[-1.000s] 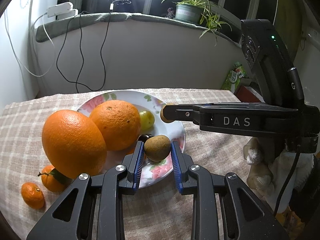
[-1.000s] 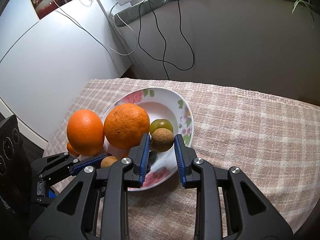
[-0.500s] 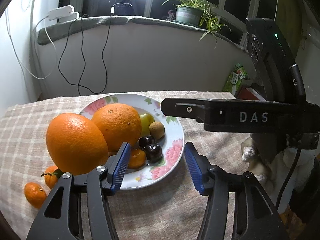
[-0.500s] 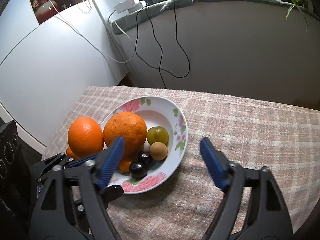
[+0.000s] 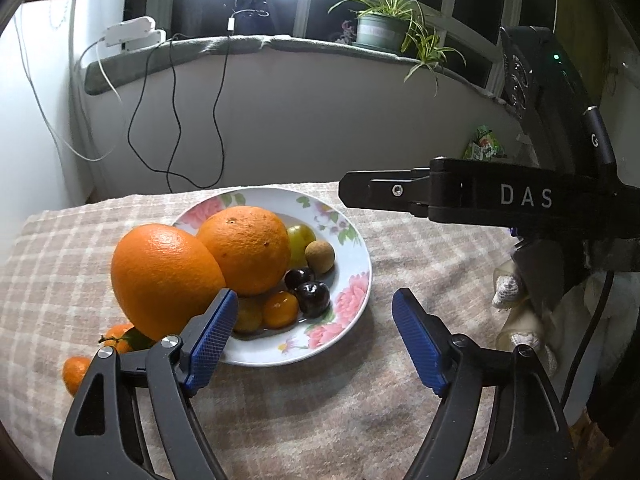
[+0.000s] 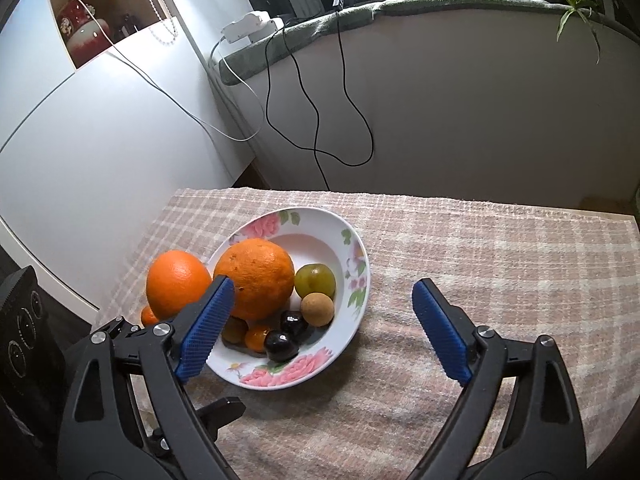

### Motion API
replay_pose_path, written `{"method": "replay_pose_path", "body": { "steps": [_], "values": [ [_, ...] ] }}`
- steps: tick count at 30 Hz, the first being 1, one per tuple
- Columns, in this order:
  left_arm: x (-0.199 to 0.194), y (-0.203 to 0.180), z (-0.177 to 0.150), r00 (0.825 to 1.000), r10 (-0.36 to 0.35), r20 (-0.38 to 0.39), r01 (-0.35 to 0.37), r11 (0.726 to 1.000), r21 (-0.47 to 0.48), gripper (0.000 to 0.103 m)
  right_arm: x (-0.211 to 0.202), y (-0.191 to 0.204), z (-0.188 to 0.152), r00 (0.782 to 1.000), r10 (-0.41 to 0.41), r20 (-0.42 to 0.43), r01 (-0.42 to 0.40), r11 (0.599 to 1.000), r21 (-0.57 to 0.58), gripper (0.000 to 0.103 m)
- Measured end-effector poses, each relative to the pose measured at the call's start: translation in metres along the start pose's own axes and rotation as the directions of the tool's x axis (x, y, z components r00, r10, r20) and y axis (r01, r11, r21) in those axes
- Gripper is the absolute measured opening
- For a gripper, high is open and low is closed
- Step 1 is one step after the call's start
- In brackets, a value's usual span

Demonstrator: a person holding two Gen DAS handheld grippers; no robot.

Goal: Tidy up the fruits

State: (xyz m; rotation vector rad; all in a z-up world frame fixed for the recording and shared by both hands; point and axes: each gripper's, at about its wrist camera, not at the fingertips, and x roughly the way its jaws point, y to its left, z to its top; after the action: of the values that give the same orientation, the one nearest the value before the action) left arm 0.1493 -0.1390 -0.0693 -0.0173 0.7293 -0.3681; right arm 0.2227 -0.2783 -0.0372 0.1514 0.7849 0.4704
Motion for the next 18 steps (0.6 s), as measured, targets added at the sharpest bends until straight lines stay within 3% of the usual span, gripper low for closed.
{"method": "replay_pose_path", "body": {
  "steps": [18],
  "values": [
    [-0.033, 0.006, 0.000, 0.998, -0.004, 0.056, 0.005, 1.000, -0.018, 0.080, -0.016, 0.029, -0.003, 1.000, 0.008, 0.004, -0.008, 0.999, -0.041, 0.093]
  ]
}}
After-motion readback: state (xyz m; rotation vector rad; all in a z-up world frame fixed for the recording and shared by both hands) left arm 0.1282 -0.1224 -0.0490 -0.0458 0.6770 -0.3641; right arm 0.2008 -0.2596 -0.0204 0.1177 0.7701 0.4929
